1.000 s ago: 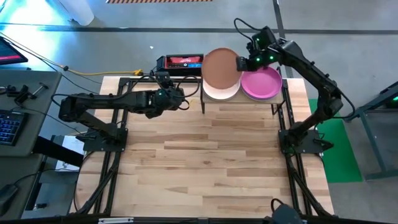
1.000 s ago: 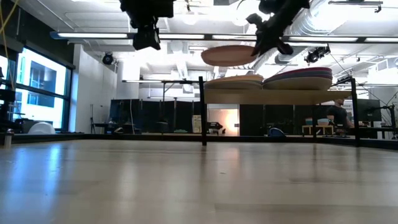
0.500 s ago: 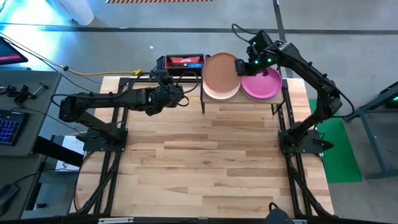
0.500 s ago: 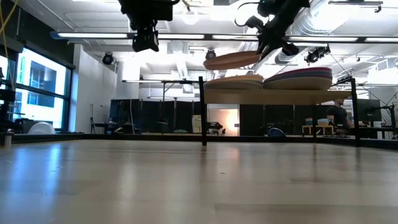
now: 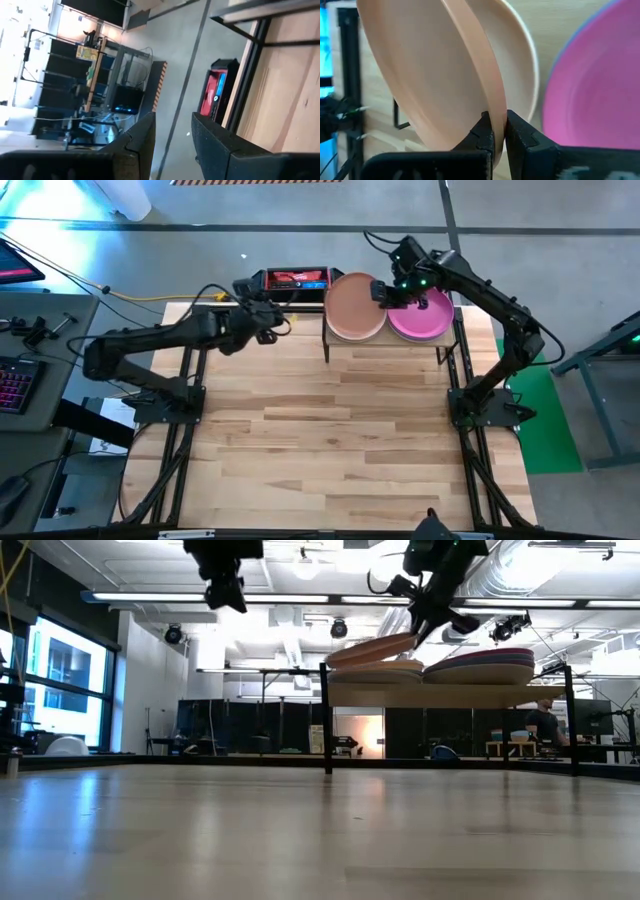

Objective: Place and stack plates onto a shelf
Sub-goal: Stack the brown plate on top of the white plate on the shelf

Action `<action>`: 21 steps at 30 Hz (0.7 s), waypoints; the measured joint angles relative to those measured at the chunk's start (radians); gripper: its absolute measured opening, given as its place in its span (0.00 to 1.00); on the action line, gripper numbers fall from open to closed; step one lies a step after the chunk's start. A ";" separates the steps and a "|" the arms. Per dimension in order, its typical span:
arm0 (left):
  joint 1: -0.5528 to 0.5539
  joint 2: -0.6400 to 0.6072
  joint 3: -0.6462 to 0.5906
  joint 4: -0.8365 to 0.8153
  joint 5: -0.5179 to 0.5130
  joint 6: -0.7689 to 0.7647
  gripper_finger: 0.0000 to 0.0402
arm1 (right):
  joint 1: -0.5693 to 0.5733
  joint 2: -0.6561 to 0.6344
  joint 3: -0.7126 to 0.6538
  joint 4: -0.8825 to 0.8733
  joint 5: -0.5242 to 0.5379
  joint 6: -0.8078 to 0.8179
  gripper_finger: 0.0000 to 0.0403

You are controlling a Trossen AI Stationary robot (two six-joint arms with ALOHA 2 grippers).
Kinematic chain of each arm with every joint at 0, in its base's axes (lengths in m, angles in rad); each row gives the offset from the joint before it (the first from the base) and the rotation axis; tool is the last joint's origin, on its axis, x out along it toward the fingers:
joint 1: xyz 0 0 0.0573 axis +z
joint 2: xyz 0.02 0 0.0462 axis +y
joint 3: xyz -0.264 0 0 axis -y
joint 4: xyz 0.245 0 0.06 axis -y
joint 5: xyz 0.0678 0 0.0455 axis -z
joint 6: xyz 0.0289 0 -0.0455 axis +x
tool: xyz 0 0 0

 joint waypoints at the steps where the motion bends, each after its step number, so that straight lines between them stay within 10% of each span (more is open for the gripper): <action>1: 0.005 -0.012 0.000 0.000 0.011 -0.008 0.29 | 0.000 0.000 0.000 -0.008 0.013 0.010 0.01; 21: 0.013 -0.078 0.000 0.001 0.034 -0.030 0.29 | 0.050 0.000 0.000 -0.018 0.070 0.071 0.01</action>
